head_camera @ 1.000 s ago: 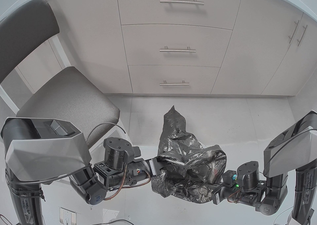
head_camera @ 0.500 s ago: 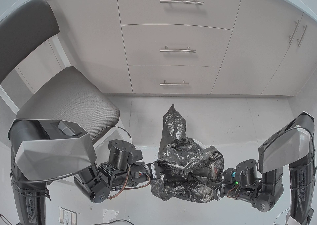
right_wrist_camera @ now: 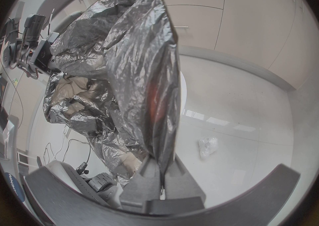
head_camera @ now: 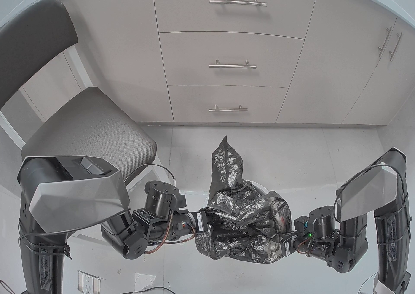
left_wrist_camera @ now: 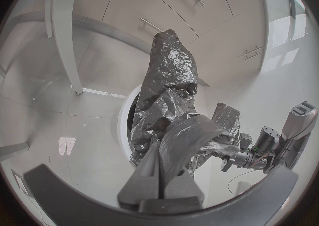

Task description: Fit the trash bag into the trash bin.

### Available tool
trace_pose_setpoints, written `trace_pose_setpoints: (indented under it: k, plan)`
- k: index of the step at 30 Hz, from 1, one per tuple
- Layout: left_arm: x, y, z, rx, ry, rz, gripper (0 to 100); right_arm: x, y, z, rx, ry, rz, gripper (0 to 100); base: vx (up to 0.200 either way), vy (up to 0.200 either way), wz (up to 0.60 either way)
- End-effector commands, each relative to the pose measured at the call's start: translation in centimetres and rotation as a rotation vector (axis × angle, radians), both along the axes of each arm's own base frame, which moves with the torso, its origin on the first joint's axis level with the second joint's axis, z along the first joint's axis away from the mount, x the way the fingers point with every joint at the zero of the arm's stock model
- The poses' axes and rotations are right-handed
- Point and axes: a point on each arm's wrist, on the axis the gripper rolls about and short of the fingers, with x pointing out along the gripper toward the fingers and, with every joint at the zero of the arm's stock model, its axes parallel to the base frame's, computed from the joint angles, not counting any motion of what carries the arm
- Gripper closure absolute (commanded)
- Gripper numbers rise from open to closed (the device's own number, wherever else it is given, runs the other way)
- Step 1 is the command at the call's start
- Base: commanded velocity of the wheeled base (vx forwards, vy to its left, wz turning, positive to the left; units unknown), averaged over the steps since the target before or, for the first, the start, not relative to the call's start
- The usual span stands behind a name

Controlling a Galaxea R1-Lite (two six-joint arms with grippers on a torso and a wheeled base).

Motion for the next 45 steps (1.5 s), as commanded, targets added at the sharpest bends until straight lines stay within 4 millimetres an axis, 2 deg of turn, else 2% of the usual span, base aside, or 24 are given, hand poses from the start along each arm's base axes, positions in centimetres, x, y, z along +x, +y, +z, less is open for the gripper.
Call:
trace_pose_setpoints:
  k: [1, 16, 24, 25, 35, 37, 39, 40, 44, 45]
  plan:
    - [0.7, 0.4, -0.3, -0.001, -0.004, 0.019, 100, 0.5, 0.0, -0.1, 0.005, -0.023, -0.019, 100, 0.0, 0.0, 0.0]
    - [0.6, 0.3, -1.0, 0.02, -0.01, 0.012, 100, 1.7, -1.3, -0.3, 0.009, -0.038, -0.077, 100, 0.0, 0.0, 0.0]
    - [0.3, 0.3, -1.5, 0.057, -0.041, -0.024, 100, 1.5, -1.4, -0.3, 0.003, -0.033, -0.073, 100, 0.0, 0.0, 0.0]
    - [0.3, 0.2, -1.5, 0.057, -0.042, -0.026, 100, 1.5, -1.4, -0.2, 0.004, -0.034, -0.073, 0, 0.0, 0.0, 0.0]
    - [0.3, 0.2, -1.5, 0.056, -0.042, -0.027, 100, 1.5, -1.3, 0.0, 0.013, -0.039, -0.072, 0, 0.0, 0.0, 0.0]
    - [0.3, 0.2, -1.5, 0.053, -0.048, -0.026, 100, 1.4, -1.2, 0.8, 0.022, -0.06, -0.067, 0, 0.0, 0.0, 0.0]
    - [0.3, 0.2, -1.5, 0.053, -0.048, -0.027, 100, 1.4, -1.2, 0.9, 0.022, -0.06, -0.067, 0, 0.0, 0.0, 0.0]
    - [0.4, 0.2, -1.8, 0.046, -0.059, -0.025, 100, 0.7, -1.0, 2.8, 0.044, -0.096, -0.046, 0, 0.0, 0.0, 0.0]
    - [0.3, 0.2, -1.9, 0.039, -0.07, -0.027, 100, -1.5, 0.3, 6.9, 0.103, -0.192, 0.031, 0, 0.0, 0.0, 0.0]
    - [0.3, 0.2, -1.9, 0.039, -0.07, -0.027, 100, -1.5, 0.3, 6.9, 0.103, -0.192, 0.031, 0, 0.0, 0.0, 0.0]
